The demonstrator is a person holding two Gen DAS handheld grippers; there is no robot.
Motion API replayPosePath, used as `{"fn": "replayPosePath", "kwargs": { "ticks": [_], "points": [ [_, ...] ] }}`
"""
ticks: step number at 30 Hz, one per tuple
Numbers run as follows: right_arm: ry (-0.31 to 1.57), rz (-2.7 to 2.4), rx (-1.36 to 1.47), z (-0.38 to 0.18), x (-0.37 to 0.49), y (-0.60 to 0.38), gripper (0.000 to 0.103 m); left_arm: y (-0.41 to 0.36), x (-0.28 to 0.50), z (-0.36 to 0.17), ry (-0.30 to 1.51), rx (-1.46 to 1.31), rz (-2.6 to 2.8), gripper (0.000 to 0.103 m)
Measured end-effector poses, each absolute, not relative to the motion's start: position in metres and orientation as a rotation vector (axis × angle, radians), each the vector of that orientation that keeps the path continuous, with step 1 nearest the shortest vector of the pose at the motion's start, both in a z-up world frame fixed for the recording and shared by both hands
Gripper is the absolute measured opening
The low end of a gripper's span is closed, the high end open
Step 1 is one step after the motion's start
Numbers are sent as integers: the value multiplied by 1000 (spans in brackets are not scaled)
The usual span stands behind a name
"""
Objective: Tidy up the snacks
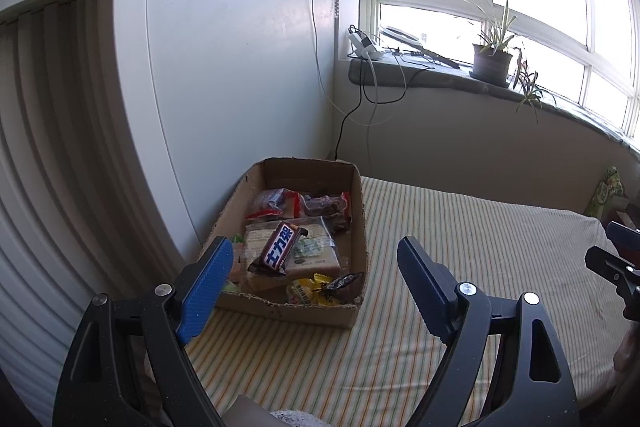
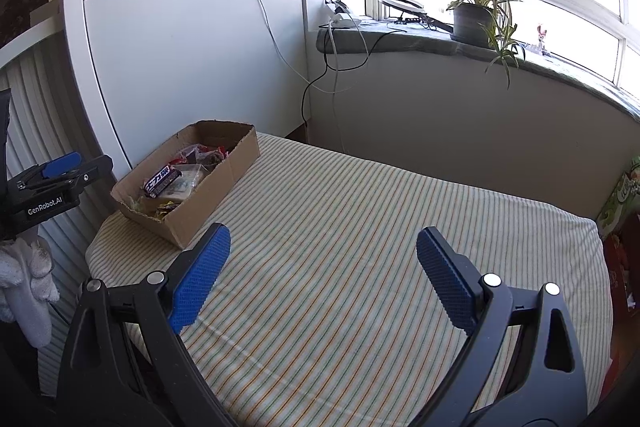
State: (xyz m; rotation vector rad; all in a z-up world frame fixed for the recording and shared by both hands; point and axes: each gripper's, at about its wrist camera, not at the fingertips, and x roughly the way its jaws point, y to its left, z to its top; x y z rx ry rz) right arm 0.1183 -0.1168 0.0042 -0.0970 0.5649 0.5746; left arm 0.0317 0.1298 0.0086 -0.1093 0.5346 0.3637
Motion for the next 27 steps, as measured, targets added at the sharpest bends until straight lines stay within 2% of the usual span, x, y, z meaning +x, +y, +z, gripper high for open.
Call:
{"fn": "replayPosePath", "kwargs": {
  "ticks": [27],
  "points": [
    [587, 545, -60, -1, 126, -125, 96, 132, 41, 3, 554, -93, 371, 84]
  ]
}}
